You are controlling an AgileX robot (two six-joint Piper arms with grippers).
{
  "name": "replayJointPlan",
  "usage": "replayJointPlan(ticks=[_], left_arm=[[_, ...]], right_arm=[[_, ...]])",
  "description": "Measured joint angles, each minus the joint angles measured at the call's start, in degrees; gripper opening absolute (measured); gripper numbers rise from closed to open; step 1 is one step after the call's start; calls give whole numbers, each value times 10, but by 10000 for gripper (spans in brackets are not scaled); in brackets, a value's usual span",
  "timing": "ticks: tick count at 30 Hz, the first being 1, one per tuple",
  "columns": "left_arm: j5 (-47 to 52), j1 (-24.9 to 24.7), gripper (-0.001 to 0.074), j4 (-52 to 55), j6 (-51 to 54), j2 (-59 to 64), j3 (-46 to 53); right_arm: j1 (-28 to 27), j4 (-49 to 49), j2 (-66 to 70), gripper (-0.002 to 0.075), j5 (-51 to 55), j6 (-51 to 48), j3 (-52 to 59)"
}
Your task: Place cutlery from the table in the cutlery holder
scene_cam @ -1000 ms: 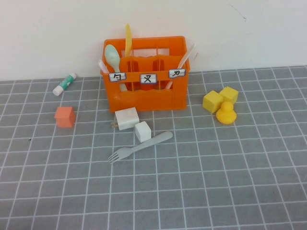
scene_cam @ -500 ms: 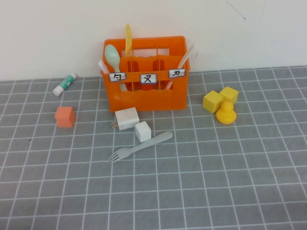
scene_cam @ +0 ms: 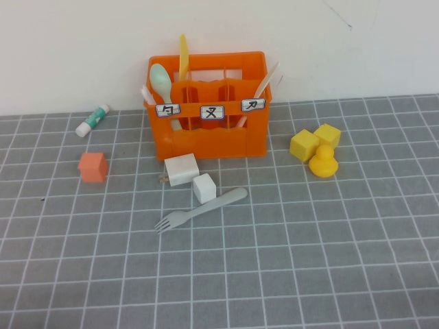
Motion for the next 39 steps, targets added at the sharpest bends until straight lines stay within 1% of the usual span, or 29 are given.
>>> replayJointPlan(ticks=[8,20,39], left_arm=[[0,0,-1,0,0,0,0],[0,0,-1,0,0,0,0],[0,0,-1,0,0,0,0]], right_arm=[[-1,0,0,-3,1,0,0],[-40,-1,0,-3,1,0,0],[-41,-1,0,-3,1,0,0]])
